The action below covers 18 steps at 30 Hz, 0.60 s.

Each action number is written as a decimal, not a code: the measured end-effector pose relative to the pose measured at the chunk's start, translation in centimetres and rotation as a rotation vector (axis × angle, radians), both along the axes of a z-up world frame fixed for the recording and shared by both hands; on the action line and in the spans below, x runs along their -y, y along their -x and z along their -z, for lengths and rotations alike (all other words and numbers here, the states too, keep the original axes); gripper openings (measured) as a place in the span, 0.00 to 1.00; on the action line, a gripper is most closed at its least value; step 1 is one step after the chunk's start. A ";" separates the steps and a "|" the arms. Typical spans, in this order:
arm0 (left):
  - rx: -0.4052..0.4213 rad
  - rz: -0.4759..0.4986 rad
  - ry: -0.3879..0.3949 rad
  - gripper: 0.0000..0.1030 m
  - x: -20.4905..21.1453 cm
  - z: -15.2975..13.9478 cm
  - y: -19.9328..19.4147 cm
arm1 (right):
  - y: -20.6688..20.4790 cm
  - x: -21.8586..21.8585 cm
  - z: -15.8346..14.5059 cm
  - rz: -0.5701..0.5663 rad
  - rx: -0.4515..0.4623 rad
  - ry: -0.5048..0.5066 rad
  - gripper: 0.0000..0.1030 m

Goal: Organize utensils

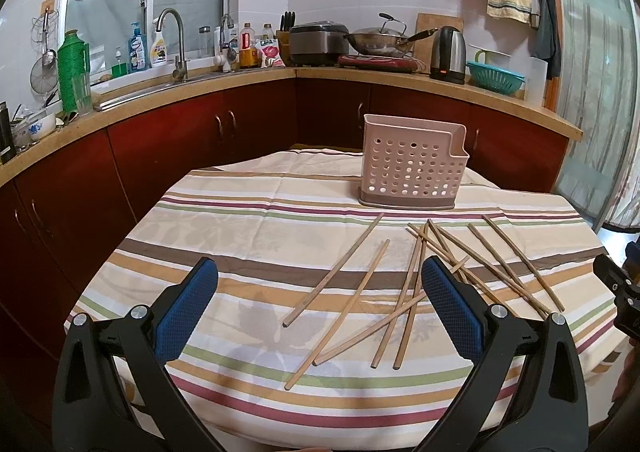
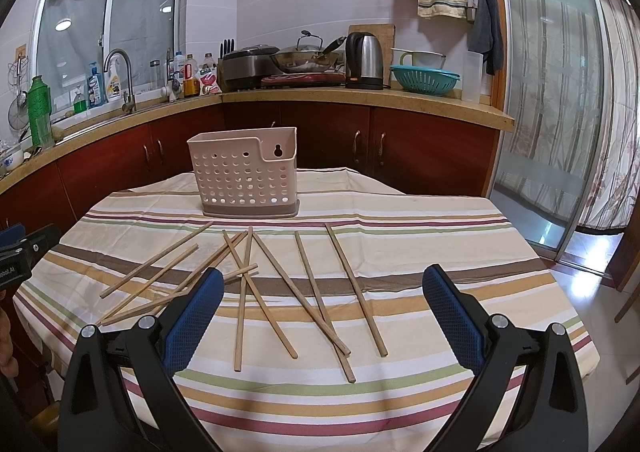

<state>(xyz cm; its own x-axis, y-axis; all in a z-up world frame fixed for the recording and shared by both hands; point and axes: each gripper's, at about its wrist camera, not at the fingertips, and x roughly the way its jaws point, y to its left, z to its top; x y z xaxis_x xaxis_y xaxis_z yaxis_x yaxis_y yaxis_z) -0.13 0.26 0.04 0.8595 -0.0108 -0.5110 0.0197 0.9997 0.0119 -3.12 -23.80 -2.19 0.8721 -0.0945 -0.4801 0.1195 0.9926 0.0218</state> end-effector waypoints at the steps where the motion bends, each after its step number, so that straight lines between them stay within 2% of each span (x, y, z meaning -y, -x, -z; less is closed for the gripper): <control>1: 0.003 -0.002 -0.005 0.96 0.9 0.1 -0.1 | 0.0 0.0 0.0 0.000 0.000 0.000 0.94; 10: 0.022 0.012 -0.007 0.96 0.5 -0.6 0.3 | -0.5 -0.2 0.5 0.000 0.008 -0.003 0.94; 18: 0.079 0.020 0.002 0.96 0.4 -2.4 1.3 | 0.3 -0.4 -1.5 -0.005 0.053 -0.006 0.94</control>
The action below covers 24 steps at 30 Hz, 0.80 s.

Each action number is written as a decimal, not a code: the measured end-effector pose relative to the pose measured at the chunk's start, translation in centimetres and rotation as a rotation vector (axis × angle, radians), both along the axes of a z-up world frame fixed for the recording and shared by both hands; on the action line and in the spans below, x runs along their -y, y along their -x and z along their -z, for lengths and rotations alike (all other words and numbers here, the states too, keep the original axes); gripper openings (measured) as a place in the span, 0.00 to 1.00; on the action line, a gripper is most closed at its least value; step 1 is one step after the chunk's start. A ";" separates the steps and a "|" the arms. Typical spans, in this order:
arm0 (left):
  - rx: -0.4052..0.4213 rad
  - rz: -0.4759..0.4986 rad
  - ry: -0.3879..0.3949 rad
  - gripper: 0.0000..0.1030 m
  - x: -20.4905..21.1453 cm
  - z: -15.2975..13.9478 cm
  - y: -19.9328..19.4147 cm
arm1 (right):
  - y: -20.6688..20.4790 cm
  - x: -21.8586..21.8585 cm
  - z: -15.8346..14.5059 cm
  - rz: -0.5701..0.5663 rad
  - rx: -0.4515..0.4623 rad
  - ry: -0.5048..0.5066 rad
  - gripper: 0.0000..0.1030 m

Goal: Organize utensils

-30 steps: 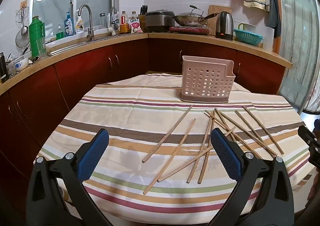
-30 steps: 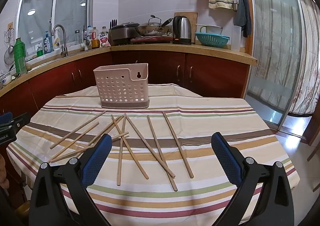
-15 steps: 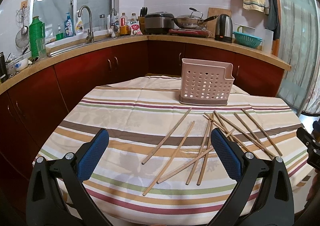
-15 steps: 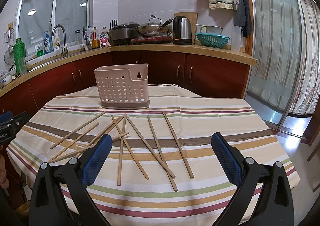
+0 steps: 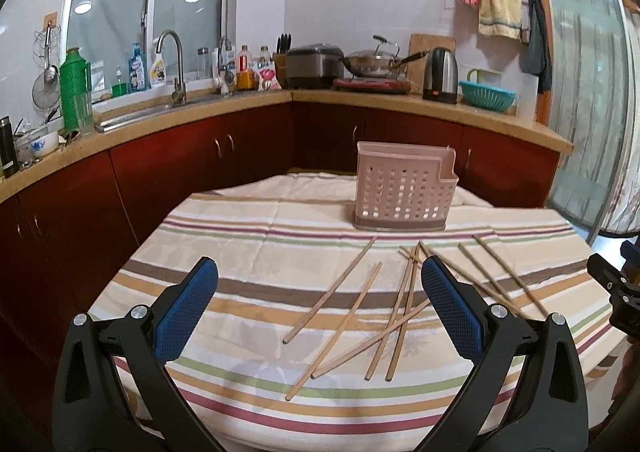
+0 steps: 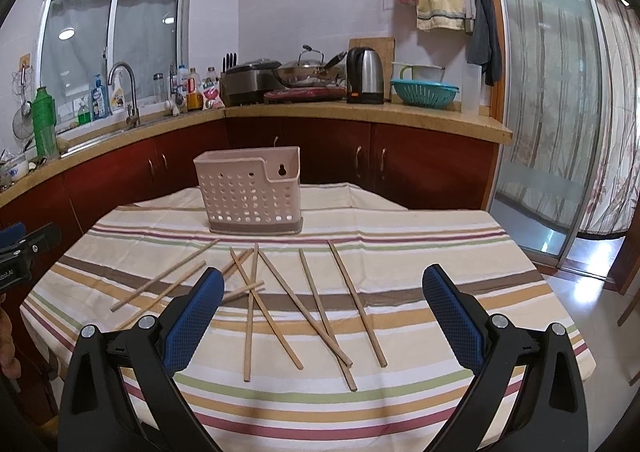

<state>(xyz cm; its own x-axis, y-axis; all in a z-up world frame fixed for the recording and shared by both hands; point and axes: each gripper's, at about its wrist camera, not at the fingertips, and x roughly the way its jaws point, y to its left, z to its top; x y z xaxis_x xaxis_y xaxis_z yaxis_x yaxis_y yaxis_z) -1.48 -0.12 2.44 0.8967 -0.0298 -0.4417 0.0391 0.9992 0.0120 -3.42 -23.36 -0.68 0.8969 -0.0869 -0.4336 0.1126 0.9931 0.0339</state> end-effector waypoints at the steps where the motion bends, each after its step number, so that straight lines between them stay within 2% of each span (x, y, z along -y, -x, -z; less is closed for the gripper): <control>1: 0.010 0.001 0.000 0.96 0.0 -0.2 0.2 | 0.1 -0.1 -0.3 -0.002 0.006 0.002 0.94; 24: 0.096 0.011 0.019 0.96 0.1 -2.9 2.3 | 2.3 -0.7 -3.3 -0.009 0.111 0.012 0.94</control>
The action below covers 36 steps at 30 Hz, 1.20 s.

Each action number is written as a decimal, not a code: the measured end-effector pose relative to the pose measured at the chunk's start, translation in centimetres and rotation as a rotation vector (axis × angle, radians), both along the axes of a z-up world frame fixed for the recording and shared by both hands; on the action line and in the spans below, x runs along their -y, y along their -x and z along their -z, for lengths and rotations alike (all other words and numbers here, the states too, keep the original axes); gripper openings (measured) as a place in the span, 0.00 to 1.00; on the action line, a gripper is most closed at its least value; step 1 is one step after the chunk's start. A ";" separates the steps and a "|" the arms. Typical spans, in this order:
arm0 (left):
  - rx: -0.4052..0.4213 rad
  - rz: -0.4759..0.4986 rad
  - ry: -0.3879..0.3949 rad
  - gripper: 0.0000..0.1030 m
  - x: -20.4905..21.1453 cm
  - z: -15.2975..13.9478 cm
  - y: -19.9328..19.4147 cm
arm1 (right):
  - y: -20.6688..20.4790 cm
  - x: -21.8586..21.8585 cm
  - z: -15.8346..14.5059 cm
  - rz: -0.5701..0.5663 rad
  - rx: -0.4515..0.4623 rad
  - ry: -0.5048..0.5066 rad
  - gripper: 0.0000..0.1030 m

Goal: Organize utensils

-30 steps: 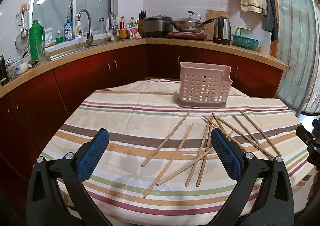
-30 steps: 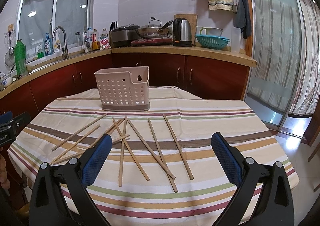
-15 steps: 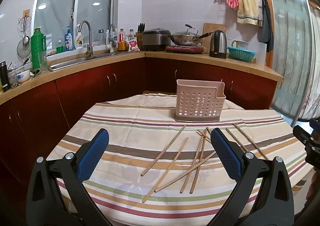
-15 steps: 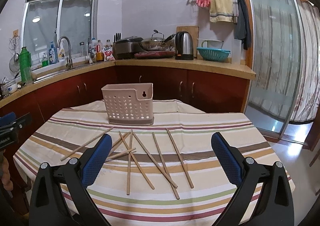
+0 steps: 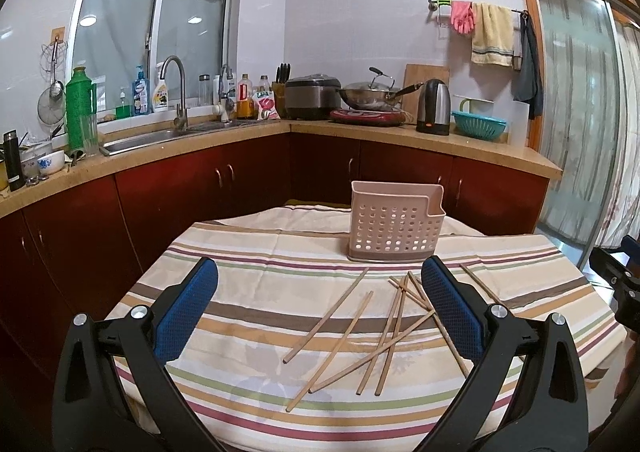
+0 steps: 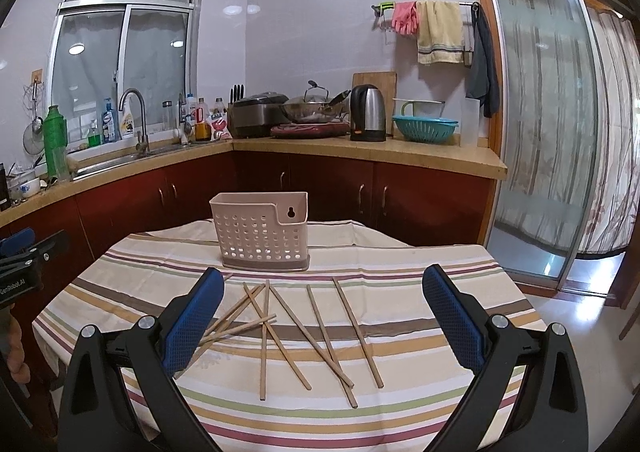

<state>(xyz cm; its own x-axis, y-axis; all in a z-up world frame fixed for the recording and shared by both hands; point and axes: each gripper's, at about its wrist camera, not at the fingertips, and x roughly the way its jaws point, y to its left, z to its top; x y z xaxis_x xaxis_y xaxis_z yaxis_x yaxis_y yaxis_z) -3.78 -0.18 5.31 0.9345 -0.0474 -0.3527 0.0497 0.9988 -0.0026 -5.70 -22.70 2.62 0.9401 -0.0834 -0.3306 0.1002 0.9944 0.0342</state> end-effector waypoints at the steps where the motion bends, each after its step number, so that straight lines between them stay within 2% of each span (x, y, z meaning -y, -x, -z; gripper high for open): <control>1: 0.003 -0.001 0.000 0.96 0.0 -0.1 0.1 | 0.0 0.0 0.0 0.000 0.002 0.000 0.94; 13: 0.024 0.003 -0.003 0.96 0.0 -0.6 0.8 | 0.7 -0.3 -0.3 0.002 0.022 0.002 0.94; 24: 0.010 0.016 -0.017 0.96 0.0 0.0 0.3 | 0.4 -0.2 0.1 0.001 0.014 0.004 0.94; 30: -0.073 0.017 -0.059 0.96 -0.4 3.2 -2.1 | -0.9 0.4 2.4 -0.004 -0.039 -0.008 0.94; 36: -0.204 0.035 -0.105 0.96 -1.5 8.3 -4.7 | -2.9 1.0 5.7 -0.021 -0.128 -0.041 0.94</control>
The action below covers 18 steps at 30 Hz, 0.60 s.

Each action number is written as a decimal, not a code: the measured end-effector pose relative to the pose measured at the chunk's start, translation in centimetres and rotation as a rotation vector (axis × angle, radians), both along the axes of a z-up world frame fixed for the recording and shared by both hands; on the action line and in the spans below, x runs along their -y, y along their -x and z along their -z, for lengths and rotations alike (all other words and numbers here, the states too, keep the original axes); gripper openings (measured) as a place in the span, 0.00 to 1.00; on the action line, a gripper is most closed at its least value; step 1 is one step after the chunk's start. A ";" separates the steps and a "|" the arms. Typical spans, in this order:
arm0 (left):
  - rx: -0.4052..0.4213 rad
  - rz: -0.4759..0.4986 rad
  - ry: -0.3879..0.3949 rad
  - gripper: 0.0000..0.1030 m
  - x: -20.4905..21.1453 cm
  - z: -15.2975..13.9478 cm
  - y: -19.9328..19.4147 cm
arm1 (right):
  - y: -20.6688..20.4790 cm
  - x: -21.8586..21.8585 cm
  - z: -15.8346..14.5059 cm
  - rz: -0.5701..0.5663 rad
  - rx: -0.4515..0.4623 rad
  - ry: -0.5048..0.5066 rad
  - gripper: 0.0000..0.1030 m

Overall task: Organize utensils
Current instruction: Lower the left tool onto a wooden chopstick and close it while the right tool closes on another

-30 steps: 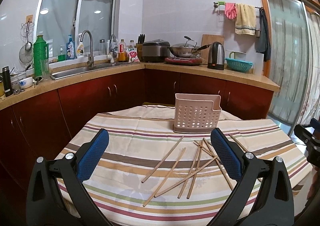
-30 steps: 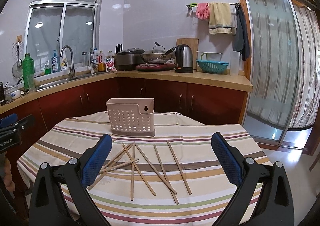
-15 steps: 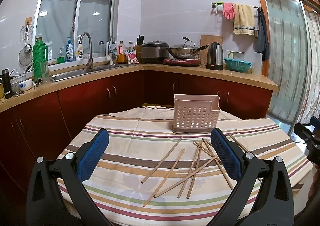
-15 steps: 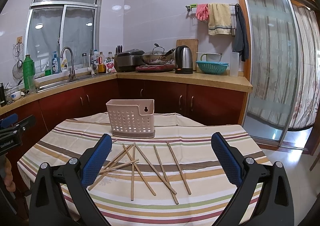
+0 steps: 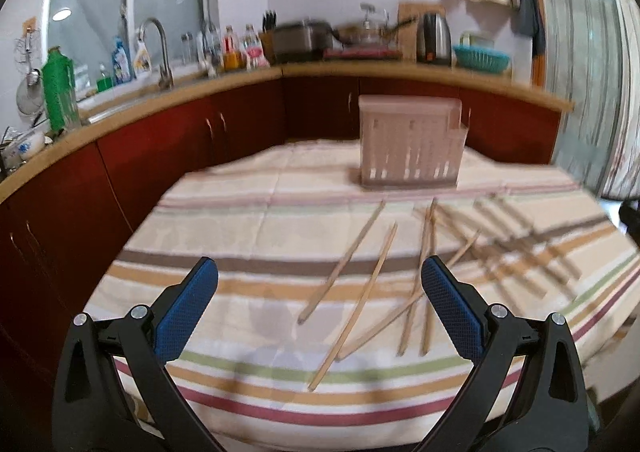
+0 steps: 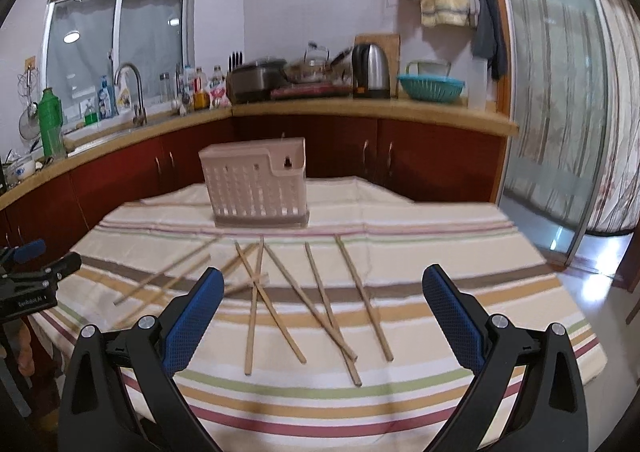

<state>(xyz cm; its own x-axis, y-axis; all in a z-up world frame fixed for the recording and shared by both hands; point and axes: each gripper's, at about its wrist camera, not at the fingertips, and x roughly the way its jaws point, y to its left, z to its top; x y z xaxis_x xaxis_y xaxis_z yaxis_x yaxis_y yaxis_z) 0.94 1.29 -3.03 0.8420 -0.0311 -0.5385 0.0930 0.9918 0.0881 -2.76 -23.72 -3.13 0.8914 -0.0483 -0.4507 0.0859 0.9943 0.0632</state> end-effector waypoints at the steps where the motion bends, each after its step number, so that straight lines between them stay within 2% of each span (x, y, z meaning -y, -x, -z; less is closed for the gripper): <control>1: -0.026 0.001 -0.019 0.96 -0.2 1.1 -0.4 | -0.4 0.0 0.6 -0.003 -0.016 -0.007 0.94; 4: -0.067 -0.004 -0.046 0.95 -0.7 3.0 -1.0 | -1.3 0.1 2.3 -0.016 -0.056 -0.029 0.94; 10: -0.140 0.039 -0.066 0.80 -0.7 6.1 -1.9 | -2.9 -0.1 4.9 -0.043 -0.126 -0.037 0.94; 15: -0.165 0.094 -0.065 0.70 0.2 7.0 -2.6 | -3.8 -0.1 6.2 -0.058 -0.155 -0.051 0.94; 17: -0.174 0.123 -0.067 0.59 0.8 7.4 -3.0 | -4.2 0.0 6.4 -0.063 -0.163 -0.051 0.94; 18: -0.180 0.133 -0.067 0.57 1.0 7.5 -3.2 | -4.3 0.0 6.5 -0.066 -0.167 -0.049 0.94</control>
<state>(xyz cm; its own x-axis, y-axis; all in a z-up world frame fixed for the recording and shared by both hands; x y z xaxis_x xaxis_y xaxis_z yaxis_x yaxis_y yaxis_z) 4.12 0.28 -10.50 0.7234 -0.0945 -0.6839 0.2425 0.9623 0.1235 1.53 -23.68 -9.66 0.8043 0.0338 -0.5932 0.0339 0.9942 0.1025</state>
